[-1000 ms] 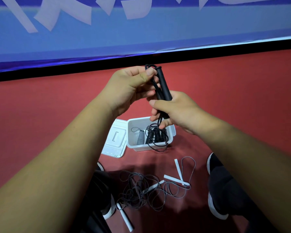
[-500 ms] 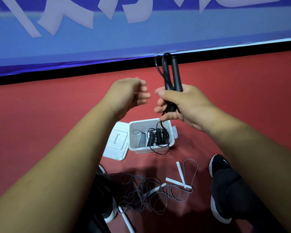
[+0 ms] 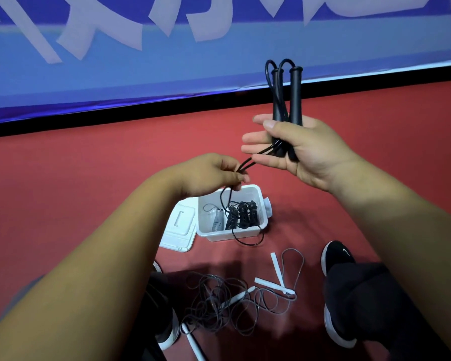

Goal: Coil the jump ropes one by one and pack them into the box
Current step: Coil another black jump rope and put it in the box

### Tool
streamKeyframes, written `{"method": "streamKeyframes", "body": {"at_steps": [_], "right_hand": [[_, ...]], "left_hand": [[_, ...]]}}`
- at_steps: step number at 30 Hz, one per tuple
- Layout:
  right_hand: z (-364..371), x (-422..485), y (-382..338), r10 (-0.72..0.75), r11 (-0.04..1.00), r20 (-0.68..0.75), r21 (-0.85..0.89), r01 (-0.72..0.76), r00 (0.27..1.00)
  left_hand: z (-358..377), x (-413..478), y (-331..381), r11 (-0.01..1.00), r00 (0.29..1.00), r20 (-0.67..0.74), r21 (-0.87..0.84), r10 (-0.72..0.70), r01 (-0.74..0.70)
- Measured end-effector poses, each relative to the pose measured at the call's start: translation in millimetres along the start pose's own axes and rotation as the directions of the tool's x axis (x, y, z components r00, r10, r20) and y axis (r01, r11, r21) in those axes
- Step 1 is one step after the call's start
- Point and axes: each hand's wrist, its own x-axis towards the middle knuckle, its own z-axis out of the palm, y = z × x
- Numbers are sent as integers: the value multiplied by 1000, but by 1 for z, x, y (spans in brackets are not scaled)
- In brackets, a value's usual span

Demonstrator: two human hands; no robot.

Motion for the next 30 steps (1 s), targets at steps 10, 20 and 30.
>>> {"method": "streamKeyframes", "body": {"at_steps": [10,20,30], "right_hand": [[2,1,11,145,951,69,-286,-119,987],[11,-7,42,626,588,378,-804,-94,682],[4,3,55,618,462,16,-816,-346,786]], "left_hand": [[-26,8,-17,984,883,-457,174,108,-31],[-32,-10,3,942,951,-219,-207,217,-263],[-22,-20,21,965,954,-145,48,262,-258]]}}
